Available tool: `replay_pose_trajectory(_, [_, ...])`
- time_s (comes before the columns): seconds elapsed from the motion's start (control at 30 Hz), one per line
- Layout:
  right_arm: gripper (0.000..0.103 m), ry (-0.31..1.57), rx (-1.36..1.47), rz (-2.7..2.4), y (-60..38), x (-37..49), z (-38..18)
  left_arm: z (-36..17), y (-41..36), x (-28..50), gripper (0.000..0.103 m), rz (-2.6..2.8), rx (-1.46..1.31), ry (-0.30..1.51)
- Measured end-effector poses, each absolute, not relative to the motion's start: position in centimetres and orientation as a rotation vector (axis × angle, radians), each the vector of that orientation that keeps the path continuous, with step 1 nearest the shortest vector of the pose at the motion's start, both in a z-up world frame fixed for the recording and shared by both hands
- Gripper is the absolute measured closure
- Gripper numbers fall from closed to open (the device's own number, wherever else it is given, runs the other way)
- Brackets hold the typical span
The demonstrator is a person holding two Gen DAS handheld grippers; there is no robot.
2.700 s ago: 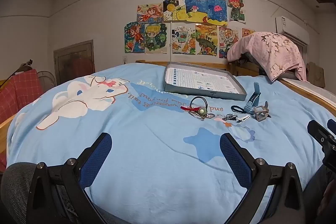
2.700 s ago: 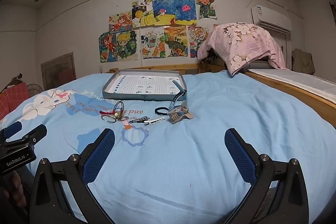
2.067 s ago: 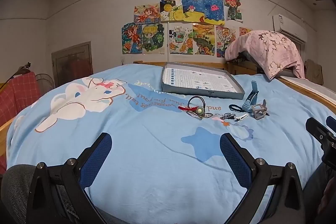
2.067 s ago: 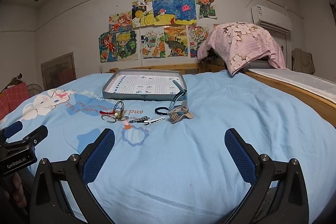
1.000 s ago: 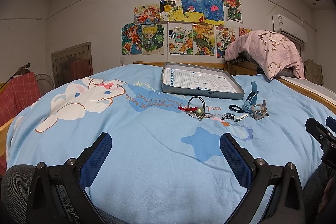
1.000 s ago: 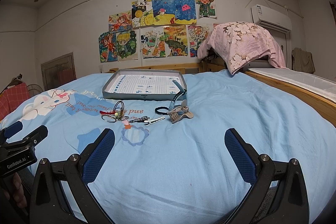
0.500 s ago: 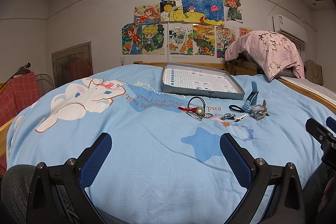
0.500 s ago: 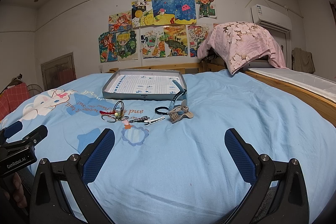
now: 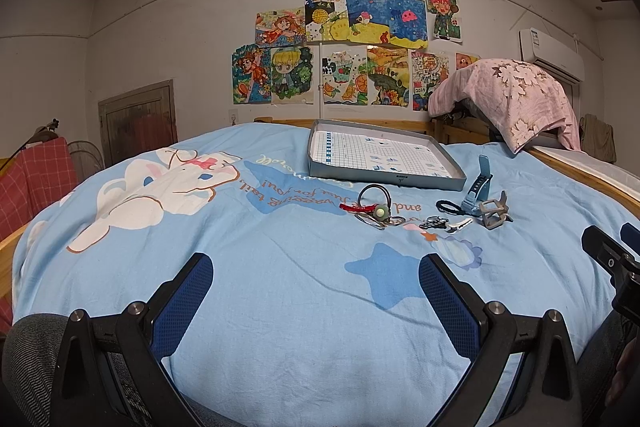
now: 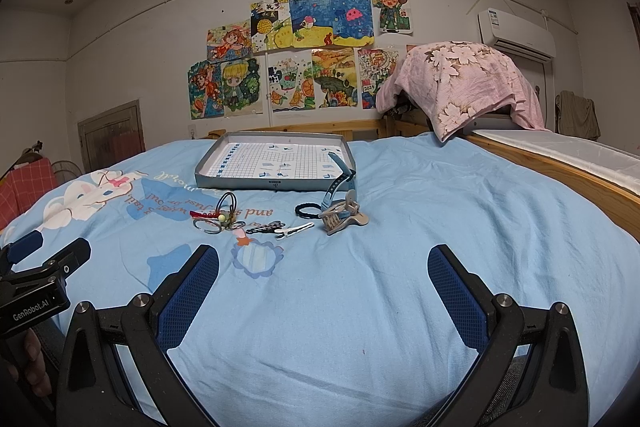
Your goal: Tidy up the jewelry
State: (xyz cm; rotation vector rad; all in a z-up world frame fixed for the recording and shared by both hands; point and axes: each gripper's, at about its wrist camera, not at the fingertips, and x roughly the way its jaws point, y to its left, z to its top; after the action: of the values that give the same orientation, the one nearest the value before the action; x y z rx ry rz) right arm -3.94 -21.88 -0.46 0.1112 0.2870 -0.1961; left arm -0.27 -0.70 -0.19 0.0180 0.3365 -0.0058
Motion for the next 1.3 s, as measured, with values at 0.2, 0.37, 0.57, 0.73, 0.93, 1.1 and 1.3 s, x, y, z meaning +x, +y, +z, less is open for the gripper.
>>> replay_pose_trajectory(0.2, [0.001,0.287,0.111,-0.196,-21.9,-3.9,-0.5,-0.2,-0.8,-0.3,0.0,-0.005,0.018,0.337])
replay_pose_trajectory(0.37, [0.001,0.287,0.111,-0.196,-21.9,-3.9,-0.5,-0.2,-0.7,-0.3,0.0,-0.006,0.018,0.336])
replay_pose_trajectory(0.57, [0.001,0.287,0.112,-0.196,-21.9,-3.9,-0.5,-0.2,-0.7,-0.3,0.0,-0.006,0.018,0.336])
replay_pose_trajectory(0.73, [0.001,0.288,0.112,-0.196,-21.9,-3.9,-0.5,-0.2,-0.7,-0.3,0.0,-0.006,0.019,0.336])
replay_pose_trajectory(0.93, [0.001,0.288,0.112,-0.196,-21.9,-3.9,-0.5,-0.2,-0.7,-0.3,0.0,-0.008,0.02,0.337])
replay_pose_trajectory(1.1, [0.001,0.291,0.111,-0.197,-21.9,-3.8,-0.5,-0.1,-1.2,-0.4,0.0,-0.01,0.022,0.34])
replay_pose_trajectory(1.3, [0.001,0.296,0.109,-0.199,-21.7,-3.7,-0.5,-0.1,-1.7,-0.4,0.0,-0.019,0.033,0.357])
